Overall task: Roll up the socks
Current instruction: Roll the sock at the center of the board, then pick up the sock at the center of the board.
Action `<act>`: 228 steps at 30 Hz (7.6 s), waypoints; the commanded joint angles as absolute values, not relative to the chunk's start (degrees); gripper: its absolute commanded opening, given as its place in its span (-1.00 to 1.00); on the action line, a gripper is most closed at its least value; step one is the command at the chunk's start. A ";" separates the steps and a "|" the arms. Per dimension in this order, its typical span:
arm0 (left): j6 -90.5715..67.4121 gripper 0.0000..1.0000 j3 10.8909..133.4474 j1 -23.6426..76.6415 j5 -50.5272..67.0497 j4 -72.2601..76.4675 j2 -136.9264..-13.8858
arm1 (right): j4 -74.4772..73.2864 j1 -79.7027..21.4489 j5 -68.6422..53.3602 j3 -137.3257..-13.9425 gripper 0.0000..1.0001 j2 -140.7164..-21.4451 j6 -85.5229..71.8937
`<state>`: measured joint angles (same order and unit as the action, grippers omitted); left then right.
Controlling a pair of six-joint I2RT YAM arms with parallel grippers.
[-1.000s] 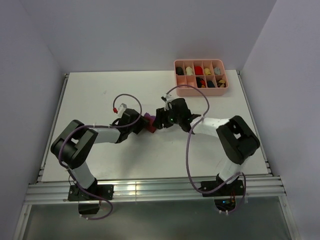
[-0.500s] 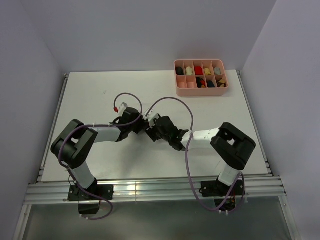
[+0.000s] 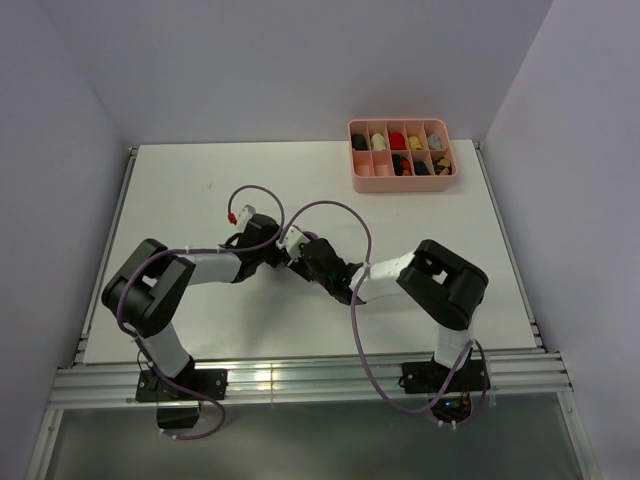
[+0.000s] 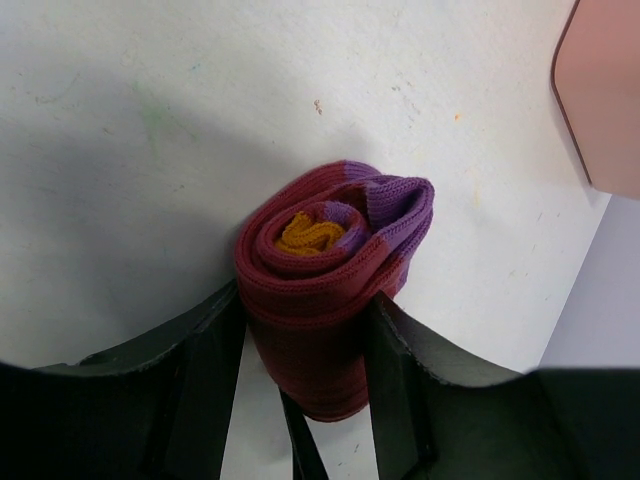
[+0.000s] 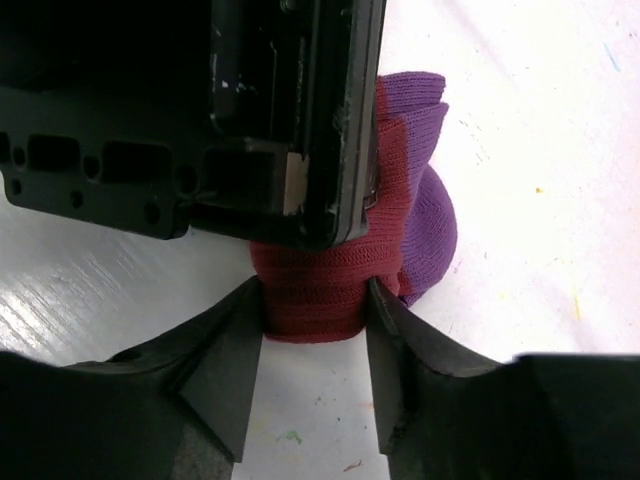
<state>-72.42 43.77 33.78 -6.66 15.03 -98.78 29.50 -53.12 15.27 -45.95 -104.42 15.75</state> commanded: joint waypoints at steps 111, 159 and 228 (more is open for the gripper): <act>-64.34 0.42 36.56 27.86 -3.08 28.65 -100.54 | 0.44 -26.10 -54.41 -71.01 -1.00 -126.56 -22.76; -58.27 -0.77 63.19 30.76 -2.99 -20.66 -107.31 | 27.07 -55.46 16.43 -49.57 0.57 -100.19 10.99; -38.94 0.99 59.06 -5.01 -25.29 -27.42 -55.99 | 0.44 -30.95 22.06 -72.85 -1.00 -96.76 9.41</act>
